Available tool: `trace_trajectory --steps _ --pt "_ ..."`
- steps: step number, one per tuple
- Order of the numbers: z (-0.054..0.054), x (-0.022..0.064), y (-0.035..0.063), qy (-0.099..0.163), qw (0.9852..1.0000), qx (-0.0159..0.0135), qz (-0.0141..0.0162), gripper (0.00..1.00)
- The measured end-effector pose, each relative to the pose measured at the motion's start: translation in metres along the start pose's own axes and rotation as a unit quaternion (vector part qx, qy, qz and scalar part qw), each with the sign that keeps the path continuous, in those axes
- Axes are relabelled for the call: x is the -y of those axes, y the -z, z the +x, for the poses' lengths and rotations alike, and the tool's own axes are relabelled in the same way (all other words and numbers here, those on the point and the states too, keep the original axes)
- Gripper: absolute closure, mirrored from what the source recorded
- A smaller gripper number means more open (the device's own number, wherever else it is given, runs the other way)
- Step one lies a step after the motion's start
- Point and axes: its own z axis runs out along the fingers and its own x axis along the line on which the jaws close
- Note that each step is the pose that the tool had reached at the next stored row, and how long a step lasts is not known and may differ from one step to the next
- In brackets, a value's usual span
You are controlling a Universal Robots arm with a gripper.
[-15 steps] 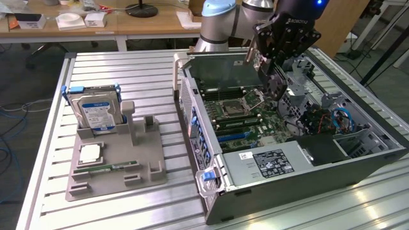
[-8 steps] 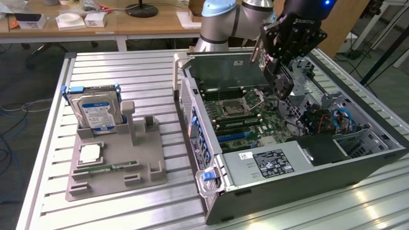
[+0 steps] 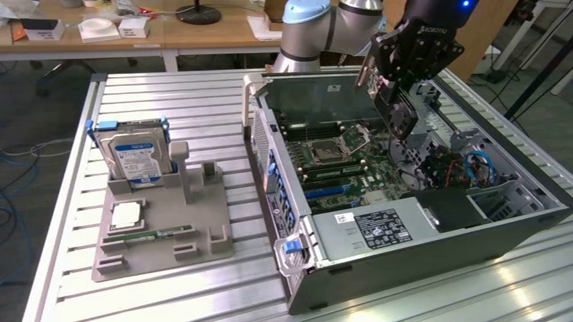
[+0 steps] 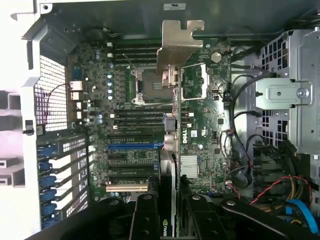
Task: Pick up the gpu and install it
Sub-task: 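Pick up the gpu and move the gpu toward the slot, then insert the gpu into the slot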
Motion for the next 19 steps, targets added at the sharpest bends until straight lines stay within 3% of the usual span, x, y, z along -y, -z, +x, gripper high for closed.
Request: trace_trajectory --steps 8,19 --pt "-0.0099 -0.0006 0.0002 0.000 1.0000 0.0000 0.0000 0.74" --pt "-0.0099 -0.0006 0.0003 0.000 1.0000 0.0000 0.0000 0.74"
